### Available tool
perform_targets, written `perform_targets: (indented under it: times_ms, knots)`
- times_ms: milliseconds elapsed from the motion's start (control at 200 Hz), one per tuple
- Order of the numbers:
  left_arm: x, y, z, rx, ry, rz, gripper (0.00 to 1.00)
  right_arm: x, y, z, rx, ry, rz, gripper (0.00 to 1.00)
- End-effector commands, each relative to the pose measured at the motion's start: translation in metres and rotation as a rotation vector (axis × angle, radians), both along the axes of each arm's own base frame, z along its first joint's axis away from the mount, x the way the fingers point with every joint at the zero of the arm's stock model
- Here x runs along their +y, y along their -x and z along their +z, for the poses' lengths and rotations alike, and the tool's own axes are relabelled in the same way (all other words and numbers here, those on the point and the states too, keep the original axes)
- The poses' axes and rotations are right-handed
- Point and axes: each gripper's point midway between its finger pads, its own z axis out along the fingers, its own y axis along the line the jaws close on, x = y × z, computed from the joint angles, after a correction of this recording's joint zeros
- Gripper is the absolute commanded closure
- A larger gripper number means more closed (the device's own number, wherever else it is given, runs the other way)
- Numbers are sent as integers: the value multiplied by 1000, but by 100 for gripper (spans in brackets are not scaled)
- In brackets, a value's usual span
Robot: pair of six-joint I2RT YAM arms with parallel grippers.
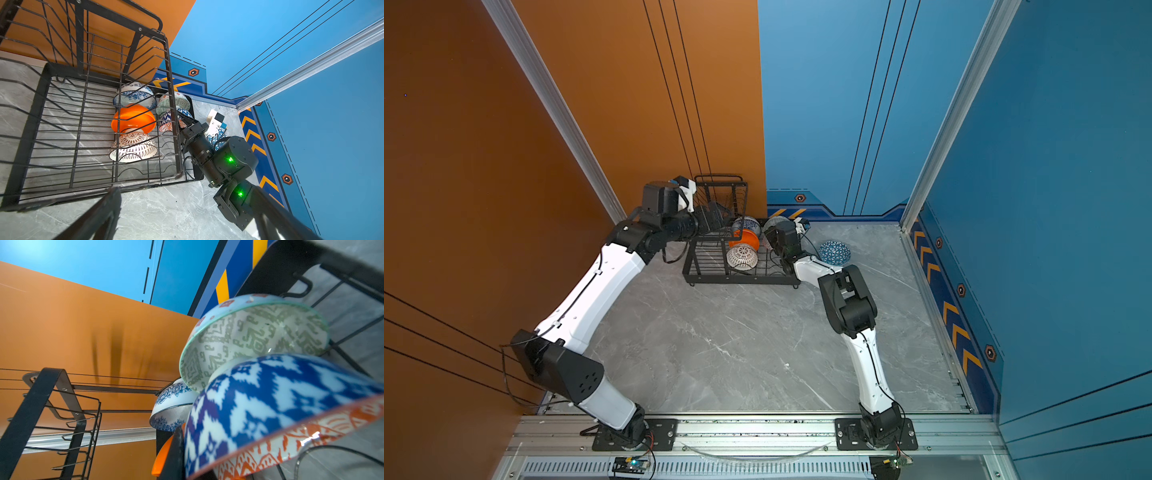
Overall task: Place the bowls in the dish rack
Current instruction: 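Lower the orange-patterned bowl into the rack beside the green bowl while the left gripper withdraws, then open the right gripper to release the bowl in the rack slot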
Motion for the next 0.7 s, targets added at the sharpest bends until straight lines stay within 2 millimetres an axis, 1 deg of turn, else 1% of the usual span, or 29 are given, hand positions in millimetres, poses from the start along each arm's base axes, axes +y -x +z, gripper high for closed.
perform_targets:
  times_ms: [0,140,180,280,390,505,696]
  knots:
    - [4,6,1,7,5,-1,2,4,-8,16,-53,8,2,100]
    - [5,3,0,10,12,4,2,3,-7,10,-36,3,-1,100]
    - [4,2,0,12,17,3,2,4,-5,13,-36,8,4,100]
    - [3,1,-2,17,25,5,2,6,-1,12,-14,20,13,100]
    - [3,0,-3,20,32,8,2,6,5,5,14,-7,3,100]
    - [2,2,-3,22,36,5,2,10,11,-2,36,-4,9,100]
    - [5,6,-3,20,35,10,2,8,20,-3,53,4,-1,100]
